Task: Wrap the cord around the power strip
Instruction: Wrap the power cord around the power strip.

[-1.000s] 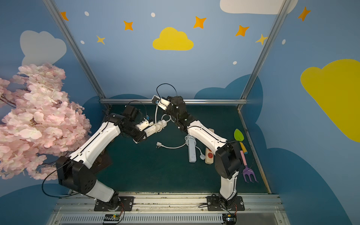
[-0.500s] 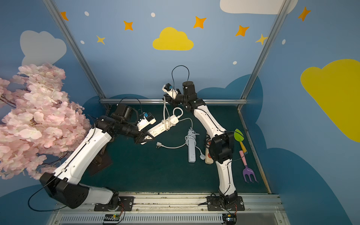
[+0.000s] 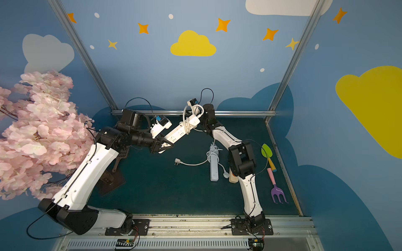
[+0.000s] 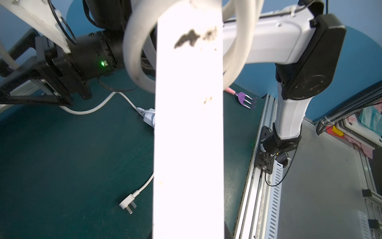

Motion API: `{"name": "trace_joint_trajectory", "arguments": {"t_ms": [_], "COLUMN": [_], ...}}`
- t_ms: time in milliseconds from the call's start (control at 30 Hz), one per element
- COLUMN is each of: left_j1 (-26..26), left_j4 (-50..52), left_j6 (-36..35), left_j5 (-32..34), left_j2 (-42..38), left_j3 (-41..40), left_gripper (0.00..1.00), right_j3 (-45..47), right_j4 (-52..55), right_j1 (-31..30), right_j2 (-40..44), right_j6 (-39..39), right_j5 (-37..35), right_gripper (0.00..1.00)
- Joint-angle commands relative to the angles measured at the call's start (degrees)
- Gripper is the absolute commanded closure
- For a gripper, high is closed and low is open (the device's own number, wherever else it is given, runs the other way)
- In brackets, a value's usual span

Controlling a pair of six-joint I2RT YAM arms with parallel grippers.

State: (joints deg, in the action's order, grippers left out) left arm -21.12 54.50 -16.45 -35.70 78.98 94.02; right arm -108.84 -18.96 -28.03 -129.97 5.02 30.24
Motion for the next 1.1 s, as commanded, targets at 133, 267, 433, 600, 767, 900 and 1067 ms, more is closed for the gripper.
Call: {"name": "trace_joint_trajectory", "arguments": {"t_ms": [133, 267, 433, 600, 767, 900, 1067], "left_j1": [2.1, 7.5, 13.5, 19.0, 23.7, 26.8, 27.0], "left_j4": [-12.4, -21.5, -34.7, -33.0, -28.5, -30.2, -27.1], "left_j6": [9.0, 16.8, 24.6, 21.9, 18.2, 20.6, 18.4], "left_j5": [-0.5, -0.6, -0.3, 4.4, 8.5, 10.2, 13.5], "left_j2": [-3.2, -2.8, -2.3, 1.2, 2.7, 3.1, 4.8], "left_j3": [4.0, 0.9, -3.2, 0.7, 3.9, 4.6, 5.9], "left_gripper": [0.97, 0.97, 0.97, 0.97, 0.97, 0.97, 0.97], "right_j3": [-2.5, -3.9, -6.2, -2.1, 13.8, 24.0, 28.8], "right_j4": [-3.4, -0.7, 5.8, 10.5, 6.2, 3.3, 4.1], "right_j1": [-1.9, -5.7, -12.0, -15.2, -14.7, -14.5, -14.2], "right_j2": [-6.9, -8.8, -10.0, -8.0, 1.2, 7.5, 11.5], "right_j6": [2.4, 1.1, -4.7, -9.7, -10.5, -11.6, -15.1], "right_j5": [-10.9, -11.5, -11.3, -12.5, -18.7, -21.2, -27.8], "right_gripper": [0.46, 0.71, 0.95, 1.0, 1.0, 1.0, 1.0]}}
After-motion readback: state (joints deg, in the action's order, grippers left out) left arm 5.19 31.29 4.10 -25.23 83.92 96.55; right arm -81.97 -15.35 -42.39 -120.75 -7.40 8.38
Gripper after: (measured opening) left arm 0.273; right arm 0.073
